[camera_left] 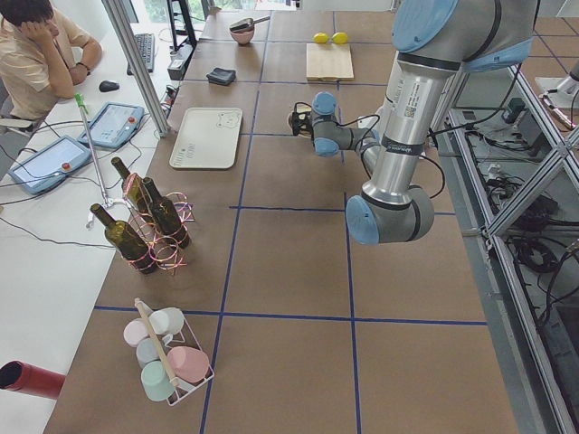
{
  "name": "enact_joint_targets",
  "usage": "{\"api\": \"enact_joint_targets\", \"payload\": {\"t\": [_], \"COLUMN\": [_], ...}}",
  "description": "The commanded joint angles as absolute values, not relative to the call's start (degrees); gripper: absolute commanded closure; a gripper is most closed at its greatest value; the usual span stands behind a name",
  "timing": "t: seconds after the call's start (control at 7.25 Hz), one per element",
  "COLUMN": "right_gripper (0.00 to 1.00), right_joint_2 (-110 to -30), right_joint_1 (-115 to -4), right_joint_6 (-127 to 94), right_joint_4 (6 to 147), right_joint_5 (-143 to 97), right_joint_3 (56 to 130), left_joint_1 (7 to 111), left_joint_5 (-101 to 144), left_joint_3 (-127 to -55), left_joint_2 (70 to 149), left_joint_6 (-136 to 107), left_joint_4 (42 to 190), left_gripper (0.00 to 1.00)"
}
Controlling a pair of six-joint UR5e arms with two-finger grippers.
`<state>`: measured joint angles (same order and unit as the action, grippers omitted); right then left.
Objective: Make sandwich and place on tray
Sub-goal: 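Reach the left gripper to the plate rim and grasp it, then carry the plate with the left gripper onto the white tray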
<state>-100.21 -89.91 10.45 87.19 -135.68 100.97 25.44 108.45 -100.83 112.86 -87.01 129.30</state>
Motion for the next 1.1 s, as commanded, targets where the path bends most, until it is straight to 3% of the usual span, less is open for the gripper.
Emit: {"api": "enact_joint_targets", "payload": {"t": [0.0,0.97], "right_gripper": [0.00,0.00], "right_joint_2": [-100.5,-101.2], "right_joint_1": [-89.9,-90.1], "right_joint_6": [10.5,10.5], "right_joint_4": [87.2,87.1], "right_joint_5": [-135.6,-135.2], "right_joint_3": [101.1,101.4], "left_joint_1": [33.5,48.8], "left_joint_5": [115.1,122.1], "left_joint_3": [-96.7,-52.3], "left_joint_2": [117.0,145.9], "left_joint_6": [-84.3,-68.1], "left_joint_4": [129.1,131.3], "left_gripper": [1.00,1.00]}}
